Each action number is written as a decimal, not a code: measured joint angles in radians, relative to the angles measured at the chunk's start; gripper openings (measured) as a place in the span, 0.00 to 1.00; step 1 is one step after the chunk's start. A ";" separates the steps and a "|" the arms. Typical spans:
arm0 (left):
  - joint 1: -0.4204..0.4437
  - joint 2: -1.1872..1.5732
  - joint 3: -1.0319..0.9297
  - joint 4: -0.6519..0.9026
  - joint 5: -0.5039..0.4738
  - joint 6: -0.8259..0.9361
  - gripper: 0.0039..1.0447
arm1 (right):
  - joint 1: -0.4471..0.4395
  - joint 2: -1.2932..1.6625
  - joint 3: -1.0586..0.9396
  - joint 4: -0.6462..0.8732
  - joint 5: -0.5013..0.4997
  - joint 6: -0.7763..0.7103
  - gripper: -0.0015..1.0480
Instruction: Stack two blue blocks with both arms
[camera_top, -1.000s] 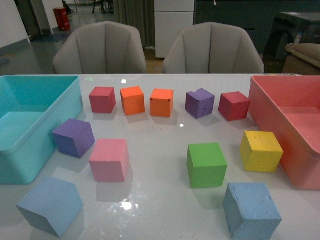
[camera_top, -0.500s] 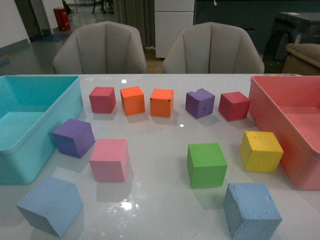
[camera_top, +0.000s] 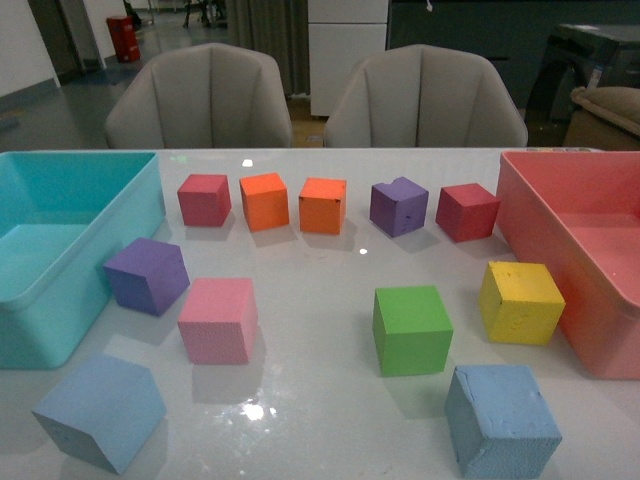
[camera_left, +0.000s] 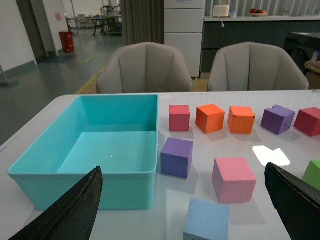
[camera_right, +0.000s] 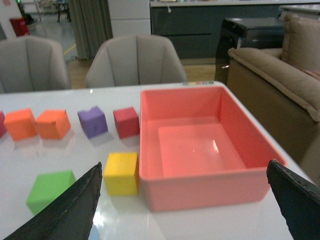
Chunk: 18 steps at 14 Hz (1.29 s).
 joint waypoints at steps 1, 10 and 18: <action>0.000 0.000 0.000 0.000 0.000 0.000 0.94 | 0.027 0.191 0.109 0.130 0.035 0.023 0.94; 0.000 0.000 0.000 0.000 0.000 0.000 0.94 | 0.320 1.283 0.530 0.088 0.007 0.281 0.94; 0.000 0.000 0.000 0.000 0.000 0.000 0.94 | 0.354 1.535 0.665 0.086 -0.052 0.375 0.94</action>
